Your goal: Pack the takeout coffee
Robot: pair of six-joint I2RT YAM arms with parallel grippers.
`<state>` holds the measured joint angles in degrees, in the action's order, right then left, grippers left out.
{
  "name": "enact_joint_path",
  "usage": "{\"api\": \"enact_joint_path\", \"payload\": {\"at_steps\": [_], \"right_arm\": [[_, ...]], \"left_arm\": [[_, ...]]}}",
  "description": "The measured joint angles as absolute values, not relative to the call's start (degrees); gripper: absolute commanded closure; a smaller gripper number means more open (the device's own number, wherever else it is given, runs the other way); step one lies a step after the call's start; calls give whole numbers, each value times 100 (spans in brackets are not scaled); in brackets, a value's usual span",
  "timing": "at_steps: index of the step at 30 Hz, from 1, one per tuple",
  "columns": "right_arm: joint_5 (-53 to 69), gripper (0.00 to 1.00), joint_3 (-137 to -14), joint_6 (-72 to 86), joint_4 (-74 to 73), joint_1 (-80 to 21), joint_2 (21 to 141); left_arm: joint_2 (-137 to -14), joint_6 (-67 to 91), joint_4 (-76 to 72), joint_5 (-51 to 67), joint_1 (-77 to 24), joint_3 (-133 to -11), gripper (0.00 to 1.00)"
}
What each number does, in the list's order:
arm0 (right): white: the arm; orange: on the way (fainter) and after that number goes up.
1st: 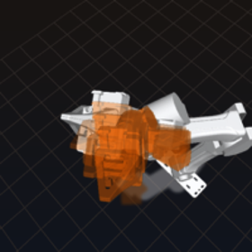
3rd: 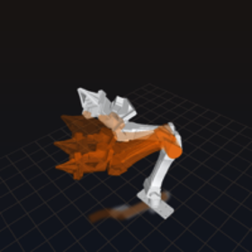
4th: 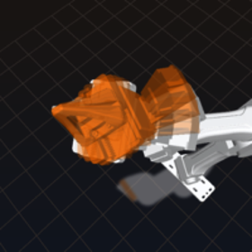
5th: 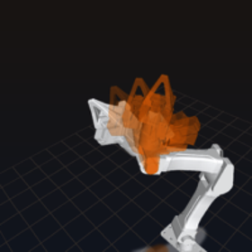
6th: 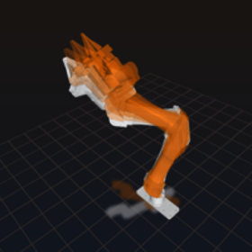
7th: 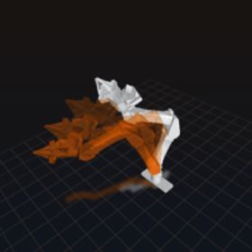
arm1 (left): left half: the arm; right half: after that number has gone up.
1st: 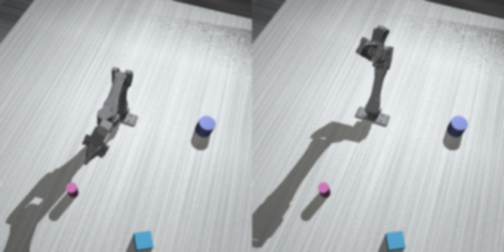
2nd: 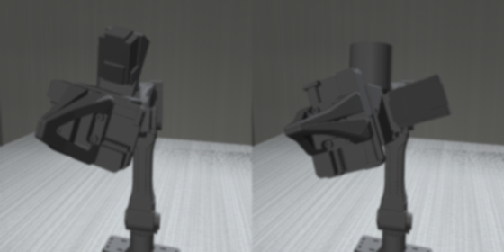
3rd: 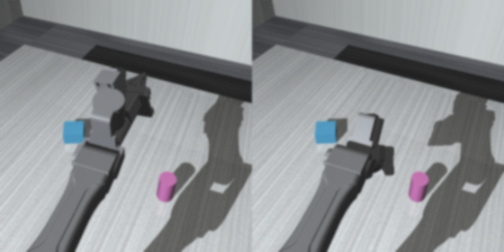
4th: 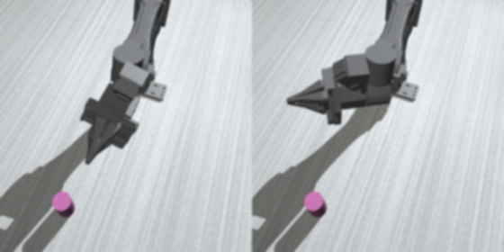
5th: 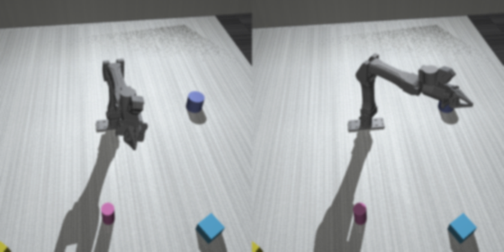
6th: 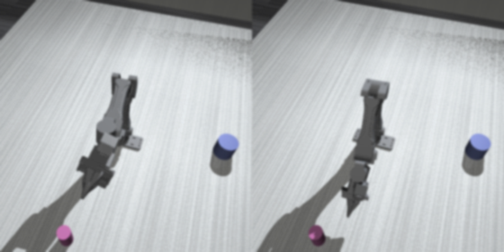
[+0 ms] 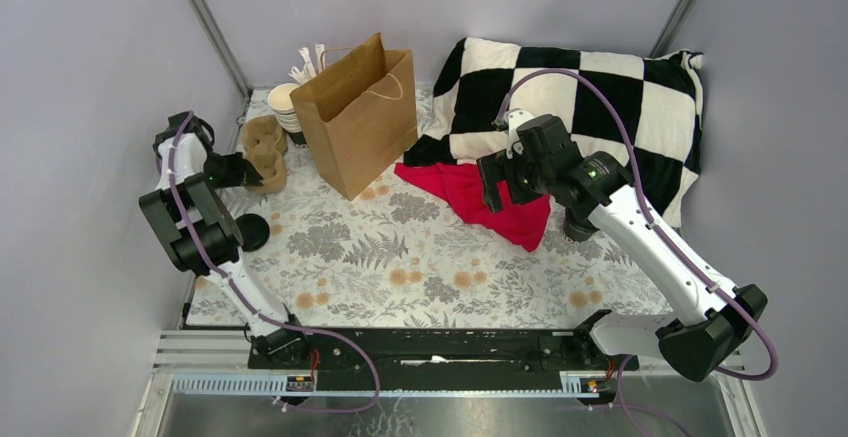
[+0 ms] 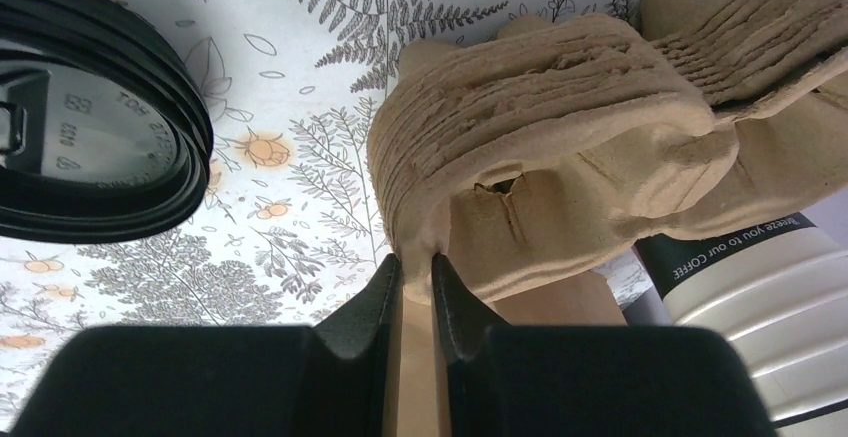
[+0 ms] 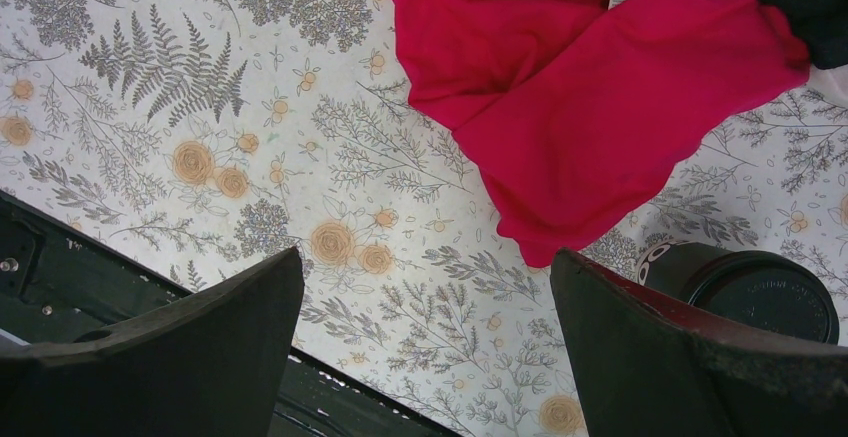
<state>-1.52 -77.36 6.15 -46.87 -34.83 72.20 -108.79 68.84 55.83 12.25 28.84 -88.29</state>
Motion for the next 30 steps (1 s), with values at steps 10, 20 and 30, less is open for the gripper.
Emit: {"api": "enact_joint_path", "payload": {"at_steps": [10, 20, 30], "right_arm": [[-148, 0, -7736, 615, -4687, -3485, 7220], [-148, 0, -7736, 615, -4687, -3485, 7220], [-150, 0, -7736, 615, -4687, -3485, 7218]], "left_arm": [[-9966, 6536, 4567, 1852, 3334, -7701, 100], [-9671, 6501, 3507, 2650, 3583, -6912, 100], [-9511, 6226, 3087, 2700, 3682, -6394, 65]]}}
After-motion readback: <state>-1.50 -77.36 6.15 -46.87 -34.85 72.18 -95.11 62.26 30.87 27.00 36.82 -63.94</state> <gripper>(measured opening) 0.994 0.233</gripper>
